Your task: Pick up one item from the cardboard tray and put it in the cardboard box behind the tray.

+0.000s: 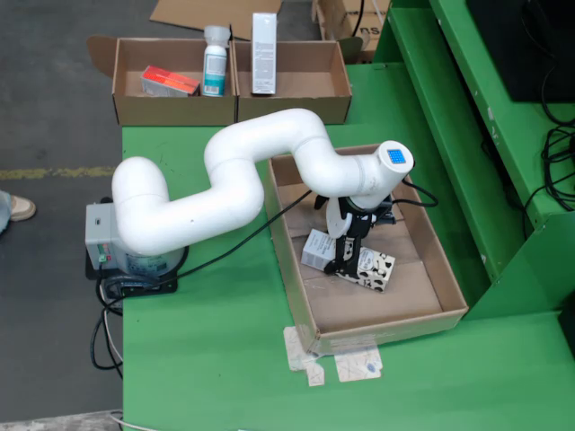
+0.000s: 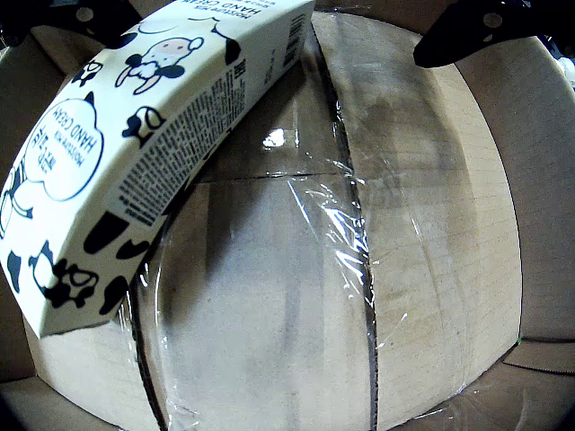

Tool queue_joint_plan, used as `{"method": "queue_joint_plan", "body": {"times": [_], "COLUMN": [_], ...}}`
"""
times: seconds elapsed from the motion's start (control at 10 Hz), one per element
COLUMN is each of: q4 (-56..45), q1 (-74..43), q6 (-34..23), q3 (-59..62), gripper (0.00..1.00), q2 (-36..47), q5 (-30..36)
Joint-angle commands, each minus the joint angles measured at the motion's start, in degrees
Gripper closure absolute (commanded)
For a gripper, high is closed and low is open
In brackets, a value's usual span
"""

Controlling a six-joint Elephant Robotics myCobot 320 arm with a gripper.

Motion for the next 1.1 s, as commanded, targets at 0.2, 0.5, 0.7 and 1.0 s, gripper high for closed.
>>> {"method": "queue_joint_plan", "body": {"times": [0.2, 0.5, 0.7, 1.0], "q4": [0.6, 0.6, 1.2, 9.8], "q1": [-0.4, -0.4, -0.5, -1.7], "q6": [-0.3, -0.3, -0.3, 0.0], "q3": [1.5, 1.5, 1.5, 1.5], "gripper": [0.00, 0.00, 0.00, 0.00], "q2": [1.5, 1.5, 1.6, 0.1], "q5": [0.0, 0.0, -0.1, -1.0]}}
